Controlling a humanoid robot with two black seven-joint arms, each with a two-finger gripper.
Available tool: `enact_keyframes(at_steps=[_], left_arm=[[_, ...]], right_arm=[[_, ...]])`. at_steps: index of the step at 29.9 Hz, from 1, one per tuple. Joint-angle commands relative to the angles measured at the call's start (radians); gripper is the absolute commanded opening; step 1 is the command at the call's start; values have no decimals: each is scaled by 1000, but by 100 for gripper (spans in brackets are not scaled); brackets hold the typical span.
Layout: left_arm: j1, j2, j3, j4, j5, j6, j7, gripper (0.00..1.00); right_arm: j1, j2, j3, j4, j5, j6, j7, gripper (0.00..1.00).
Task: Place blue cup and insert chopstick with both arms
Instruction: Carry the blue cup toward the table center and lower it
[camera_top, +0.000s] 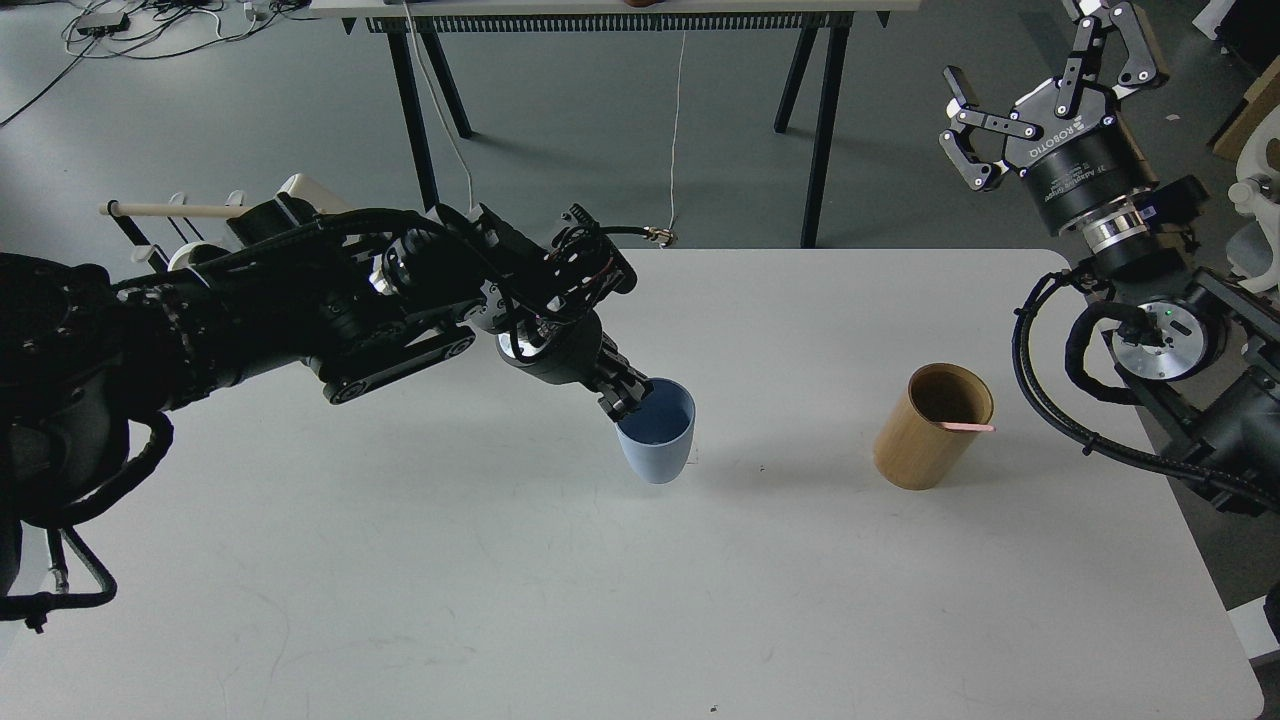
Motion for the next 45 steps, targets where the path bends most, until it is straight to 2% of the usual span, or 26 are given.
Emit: enact_keyframes(at_steps=[1,31,43,45], left_arm=[[-1,-26,12,37,3,3,0,3],[53,-57,26,50,-5,15,0,8],[49,-50,20,40,-20,11,0,12],[49,-45,20,38,-37,11,0,16]], right_arm=[[0,-2,0,-1,0,0,0,99],[-13,-3,2,-9,0,0,0,99],[-14,-3,2,-8,0,0,0,99],[-14,-3,2,-8,0,0,0,99]])
